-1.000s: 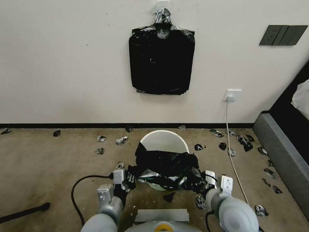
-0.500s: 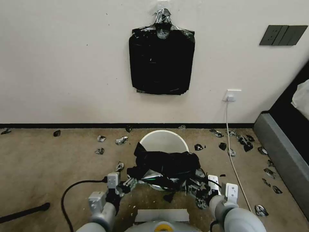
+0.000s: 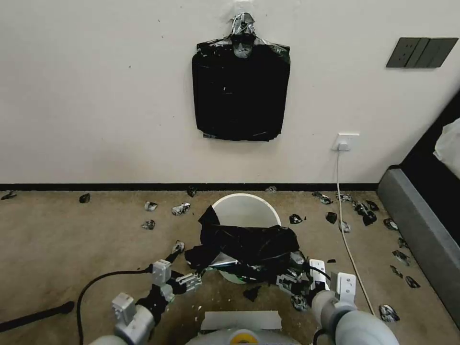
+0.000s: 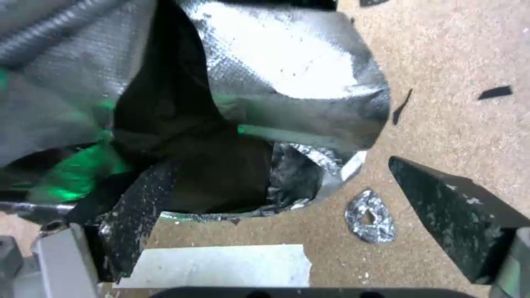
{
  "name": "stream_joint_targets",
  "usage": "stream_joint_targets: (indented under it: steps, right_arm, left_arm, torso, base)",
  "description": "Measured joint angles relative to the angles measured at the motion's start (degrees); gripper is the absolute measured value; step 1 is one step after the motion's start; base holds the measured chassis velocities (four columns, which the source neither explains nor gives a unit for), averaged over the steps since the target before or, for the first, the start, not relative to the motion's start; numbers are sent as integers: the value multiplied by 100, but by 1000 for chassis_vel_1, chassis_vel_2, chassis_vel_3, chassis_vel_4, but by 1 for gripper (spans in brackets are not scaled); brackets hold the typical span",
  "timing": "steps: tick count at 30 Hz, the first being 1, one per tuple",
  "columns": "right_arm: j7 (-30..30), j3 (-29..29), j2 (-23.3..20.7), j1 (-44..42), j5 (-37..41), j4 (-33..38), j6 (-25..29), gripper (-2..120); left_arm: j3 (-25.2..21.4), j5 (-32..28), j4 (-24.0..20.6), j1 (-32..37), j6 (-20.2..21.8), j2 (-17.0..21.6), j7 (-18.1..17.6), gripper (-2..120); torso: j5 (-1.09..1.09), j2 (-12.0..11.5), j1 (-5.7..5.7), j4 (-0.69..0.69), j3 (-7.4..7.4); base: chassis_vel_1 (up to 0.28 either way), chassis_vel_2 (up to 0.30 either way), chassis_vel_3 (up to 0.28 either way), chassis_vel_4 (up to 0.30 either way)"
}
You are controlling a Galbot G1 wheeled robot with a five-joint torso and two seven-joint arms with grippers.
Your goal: Place a trash bag onto the trash bin.
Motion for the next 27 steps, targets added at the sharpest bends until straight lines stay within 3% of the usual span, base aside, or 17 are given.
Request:
stream_joint_targets:
  steps: [2, 4, 5, 9, 10, 13, 14, 18, 21, 22, 24, 27]
  right_arm:
    - [-7, 31, -25, -46, -53, 58, -19, 100]
    - [-91, 133, -122, -230, -311, 207, -67, 100]
    - [-91, 133, -122, -230, -311, 207, -67, 100]
    - [-643, 520, -404, -710, -925, 553, 3, 100]
    - [-643, 520, -404, -710, -925, 553, 3, 100]
    - [-1428, 1068, -704, -893, -1270, 776, 322, 100]
    - [-1428, 1068, -704, -893, -1270, 776, 322, 100]
    - [-2695, 1521, -1119, -272, -1292, 583, 570, 100]
    - [-3227, 1646, -1200, 82, -1264, 363, 552, 100]
    - [-3489, 1687, -1214, 282, -1246, 213, 462, 100]
    - [-3650, 1544, -1263, 536, -1222, 55, 336, 100]
    - [-4087, 464, -1468, 1969, -1116, -615, -133, 100]
  left_arm:
    - [-100, 157, -14, 87, -56, 26, 40, 100]
    - [-347, 766, 42, 282, -482, -8, 133, 100]
    - [-347, 766, 42, 282, -482, -8, 133, 100]
    - [-836, 1281, 29, 608, -1234, -384, 280, 100]
    - [-836, 1281, 29, 608, -1234, -384, 280, 100]
    - [-1128, 1396, -132, 914, -1726, -757, 418, 100]
    - [-1128, 1396, -132, 914, -1726, -757, 418, 100]
    - [-1378, 1455, -403, 1167, -1941, -1170, 464, 100]
    - [-1378, 1376, -458, 1030, -1944, -1193, 412, 100]
    - [-1337, 1315, -485, 862, -1915, -1181, 319, 100]
    - [-1337, 1308, -532, 803, -1907, -1239, 241, 100]
    - [-1410, 1358, -822, 855, -1803, -1557, 2, 100]
  torso:
    - [0, 0, 0, 0, 0]
    - [1, 0, 0, 0, 0]
    - [1, 0, 0, 0, 0]
    - [1, 0, 0, 0, 0]
    - [1, 0, 0, 0, 0]
    - [1, 0, 0, -1, 0]
    - [1, 0, 0, -1, 0]
    - [3, 0, 0, 2, 0]
    - [4, 0, 0, 5, 0]
    - [0, 0, 0, -2, 0]
    - [-3, 0, 0, -7, 0]
    - [6, 0, 0, 0, 0]
  base:
    - [0, 0, 0, 0]
    - [0, 0, 0, 0]
    - [0, 0, 0, 0]
    - [0, 0, 0, 0]
    - [0, 0, 0, 0]
    - [0, 0, 0, 0]
    - [0, 0, 0, 0]
    - [0, 0, 0, 0]
    - [0, 0, 0, 0]
    - [0, 0, 0, 0]
    - [0, 0, 0, 0]
    - [0, 0, 0, 0]
